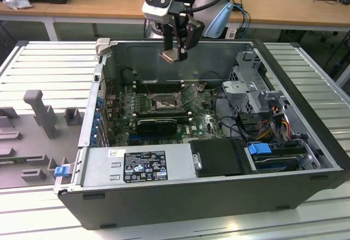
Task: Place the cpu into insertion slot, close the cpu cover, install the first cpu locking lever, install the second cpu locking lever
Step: 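Place the cpu into insertion slot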
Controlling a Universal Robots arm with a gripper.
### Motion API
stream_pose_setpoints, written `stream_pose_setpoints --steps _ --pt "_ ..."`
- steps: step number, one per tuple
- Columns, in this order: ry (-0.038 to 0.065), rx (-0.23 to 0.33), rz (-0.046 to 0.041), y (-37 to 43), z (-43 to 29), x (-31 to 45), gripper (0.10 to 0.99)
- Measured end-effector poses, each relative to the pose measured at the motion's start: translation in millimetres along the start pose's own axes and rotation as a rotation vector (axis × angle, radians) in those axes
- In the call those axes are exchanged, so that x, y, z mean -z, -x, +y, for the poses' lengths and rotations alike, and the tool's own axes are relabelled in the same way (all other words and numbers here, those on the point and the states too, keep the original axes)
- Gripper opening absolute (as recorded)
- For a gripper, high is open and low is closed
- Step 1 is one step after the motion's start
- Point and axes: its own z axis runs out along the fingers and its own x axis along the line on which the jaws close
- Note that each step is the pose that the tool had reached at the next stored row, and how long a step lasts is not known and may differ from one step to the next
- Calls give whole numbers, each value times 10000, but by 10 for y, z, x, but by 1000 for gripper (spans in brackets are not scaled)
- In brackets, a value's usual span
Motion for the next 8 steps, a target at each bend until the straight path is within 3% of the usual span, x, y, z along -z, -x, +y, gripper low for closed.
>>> stream_pose_setpoints --steps 8 --pt "13 -748 -66 0 0 -4 525"
